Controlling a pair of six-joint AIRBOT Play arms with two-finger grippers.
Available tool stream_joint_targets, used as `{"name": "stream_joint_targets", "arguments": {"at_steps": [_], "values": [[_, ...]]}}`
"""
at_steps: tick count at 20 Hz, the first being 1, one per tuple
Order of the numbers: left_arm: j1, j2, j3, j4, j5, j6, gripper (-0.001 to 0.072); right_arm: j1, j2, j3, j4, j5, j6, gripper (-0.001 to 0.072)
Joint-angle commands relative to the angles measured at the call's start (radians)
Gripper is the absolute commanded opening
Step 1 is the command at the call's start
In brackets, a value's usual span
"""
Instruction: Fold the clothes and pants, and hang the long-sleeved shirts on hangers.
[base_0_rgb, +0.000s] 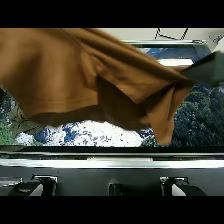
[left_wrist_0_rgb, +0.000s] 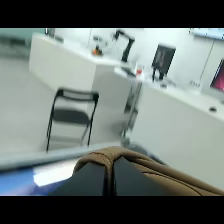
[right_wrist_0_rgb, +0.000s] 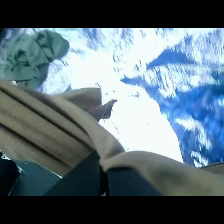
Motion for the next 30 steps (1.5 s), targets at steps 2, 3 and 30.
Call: {"name": "stream_joint_targets", "arguments": {"at_steps": [2, 3, 30], "values": [[-0.002, -0.082, -0.298, 0.017, 0.018, -0.005, 0.0024, -0.001, -0.087, -0.33, -0.07, -0.266, -0.018, 0.0039], [-0.006, -0.122, -0.371, 0.017, 0.077, -0.005, 0.0024, -0.001, -0.146, -0.394, 0.008, -0.397, -0.071, 0.0039], [-0.001, -0.698, -0.79, -0.191, -0.175, -0.022, 0.0594, -0.419, -0.431, -0.722, -0.358, -0.264, 0.01, 0.0621]]}}
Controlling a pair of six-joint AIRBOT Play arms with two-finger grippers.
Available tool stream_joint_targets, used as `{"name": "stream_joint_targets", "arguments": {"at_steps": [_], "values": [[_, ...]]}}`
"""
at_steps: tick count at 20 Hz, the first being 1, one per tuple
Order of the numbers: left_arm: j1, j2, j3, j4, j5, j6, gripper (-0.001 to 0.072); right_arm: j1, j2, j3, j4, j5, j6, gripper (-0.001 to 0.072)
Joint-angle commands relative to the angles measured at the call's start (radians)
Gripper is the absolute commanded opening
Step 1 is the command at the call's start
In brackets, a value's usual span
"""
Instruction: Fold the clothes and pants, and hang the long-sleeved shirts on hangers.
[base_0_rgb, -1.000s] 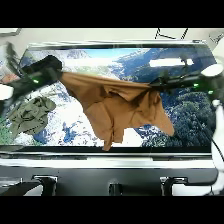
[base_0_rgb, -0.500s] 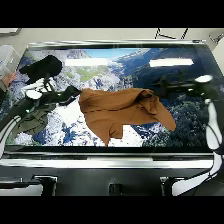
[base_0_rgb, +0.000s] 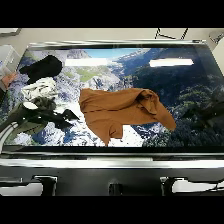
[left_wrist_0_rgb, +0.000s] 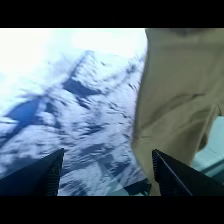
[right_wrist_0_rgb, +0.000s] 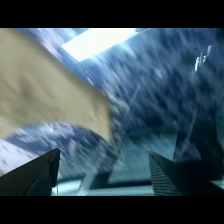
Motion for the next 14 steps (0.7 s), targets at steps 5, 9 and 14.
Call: {"name": "stream_joint_targets", "arguments": {"at_steps": [5, 9, 14], "values": [[-0.182, -0.023, -0.079, -0.237, 0.268, 0.06, 0.0493, -0.018, 0.024, -0.128, 0.026, -0.06, -0.044, 0.0621], [-0.222, -0.051, -0.079, -0.294, 0.324, 0.06, 0.0152, -0.018, 0.024, -0.203, 0.046, -0.121, -0.059, 0.0621], [-0.225, -0.034, -0.059, -0.292, 0.32, 0.087, 0.0025, -0.016, 0.024, -0.31, 0.215, -0.268, -0.127, 0.0563]]}}
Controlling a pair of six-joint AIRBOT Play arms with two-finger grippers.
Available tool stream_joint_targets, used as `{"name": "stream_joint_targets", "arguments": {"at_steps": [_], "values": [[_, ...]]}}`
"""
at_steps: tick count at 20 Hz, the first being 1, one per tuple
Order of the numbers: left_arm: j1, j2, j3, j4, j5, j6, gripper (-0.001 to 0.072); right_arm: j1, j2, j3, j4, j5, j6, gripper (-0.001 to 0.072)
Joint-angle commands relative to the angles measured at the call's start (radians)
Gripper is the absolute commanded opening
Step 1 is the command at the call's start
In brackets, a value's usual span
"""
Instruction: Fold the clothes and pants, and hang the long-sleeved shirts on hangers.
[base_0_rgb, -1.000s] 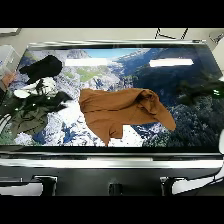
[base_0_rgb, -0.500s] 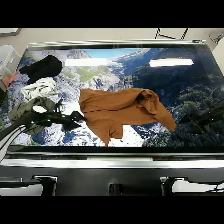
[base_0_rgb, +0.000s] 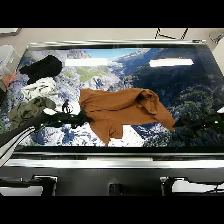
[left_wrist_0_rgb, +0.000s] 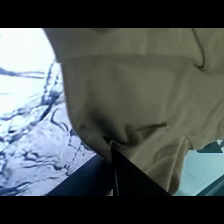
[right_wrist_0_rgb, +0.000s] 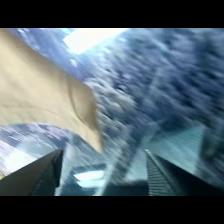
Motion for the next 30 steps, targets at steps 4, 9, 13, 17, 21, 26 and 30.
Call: {"name": "stream_joint_targets", "arguments": {"at_steps": [4, 9, 13, 17, 21, 26, 30], "values": [[-0.007, 0.026, 0.01, -0.016, 0.007, 0.026, 0.0024, 0.014, -0.002, -0.057, 0.177, -0.17, -0.059, 0.0499], [0.005, 0.061, 0.017, -0.015, 0.001, 0.044, 0.0024, 0.141, -0.003, -0.016, 0.156, -0.137, -0.052, 0.0035], [0.101, 0.216, 0.18, 0.05, -0.042, 0.097, 0.0022, 0.137, 0.084, 0.292, 0.172, -0.048, -0.073, 0.0034], [0.233, 0.449, 0.608, 0.124, -0.079, 0.096, 0.0022, 0.137, 0.256, 0.787, 0.163, -0.204, -0.073, 0.0035], [0.306, 0.608, 0.993, 0.124, -0.076, 0.092, 0.0023, 0.137, 0.46, 1.06, 0.098, -0.259, -0.003, 0.0036], [0.305, 0.753, 1.064, 0.124, 0.044, 0.066, 0.0023, 0.137, 0.669, 1.06, -0.041, -0.262, 0.074, 0.0036], [0.306, 0.781, 1.064, 0.126, 0.09, 0.065, 0.0022, 0.137, 0.738, 1.06, -0.164, -0.259, 0.085, 0.0036]]}}
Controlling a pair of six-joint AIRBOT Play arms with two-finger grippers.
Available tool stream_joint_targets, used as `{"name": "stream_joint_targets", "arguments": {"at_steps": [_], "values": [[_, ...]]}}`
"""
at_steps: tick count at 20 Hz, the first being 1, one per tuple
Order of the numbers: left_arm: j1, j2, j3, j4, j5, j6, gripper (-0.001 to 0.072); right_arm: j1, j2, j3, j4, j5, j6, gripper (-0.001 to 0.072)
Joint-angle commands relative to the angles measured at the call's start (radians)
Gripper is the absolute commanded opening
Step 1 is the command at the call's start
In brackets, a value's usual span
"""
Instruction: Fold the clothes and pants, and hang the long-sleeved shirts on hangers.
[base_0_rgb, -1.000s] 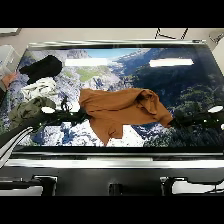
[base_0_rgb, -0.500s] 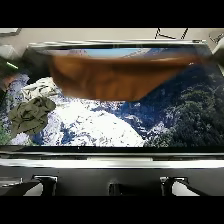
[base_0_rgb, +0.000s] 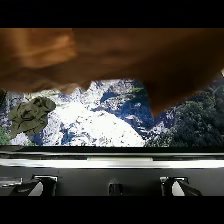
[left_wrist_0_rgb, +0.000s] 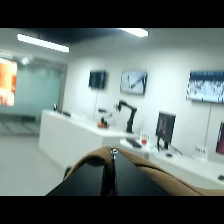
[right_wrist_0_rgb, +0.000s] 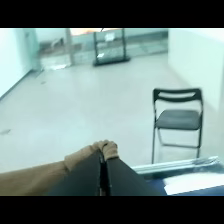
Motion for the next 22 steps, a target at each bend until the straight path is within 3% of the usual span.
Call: {"name": "stream_joint_targets", "arguments": {"at_steps": [1, 5, 8, 10, 13, 15, 18, 22], "values": [[0.003, 0.026, 0.018, 0.026, 0.026, -0.034, 0.0022, 0.001, 0.062, 0.01, -0.116, 0.009, 0.022, 0.0035], [0.002, -0.046, -0.027, 0.229, -0.174, -0.18, 0.0022, 0.001, -0.031, -0.014, -0.162, 0.253, 0.022, 0.0033], [-0.008, -0.162, -0.195, 0.238, -0.323, -0.183, 0.0023, 0.002, -0.196, -0.198, -0.142, 0.423, 0.022, 0.0031], [-0.05, -0.265, -0.383, 0.238, -0.325, -0.178, 0.0023, 0.007, -0.313, -0.37, -0.114, 0.407, 0.007, 0.0031], [-0.129, -0.463, -0.621, 0.236, -0.212, -0.169, 0.0023, 0.099, -0.487, -0.571, -0.163, 0.219, 0.007, 0.0032], [-0.168, -0.62, -0.673, 0.219, -0.098, -0.168, 0.0024, 0.183, -0.636, -0.593, -0.163, 0.072, 0.017, 0.0033], [-0.17, -0.8, -0.633, 0.13, 0.021, -0.168, 0.0024, 0.239, -0.776, -0.592, -0.156, -0.228, 0.126, 0.0035], [-0.182, -0.898, -0.523, 0.113, 0.254, -0.137, 0.0024, 0.235, -0.842, -0.592, -0.117, -0.557, 0.249, 0.0035]]}}
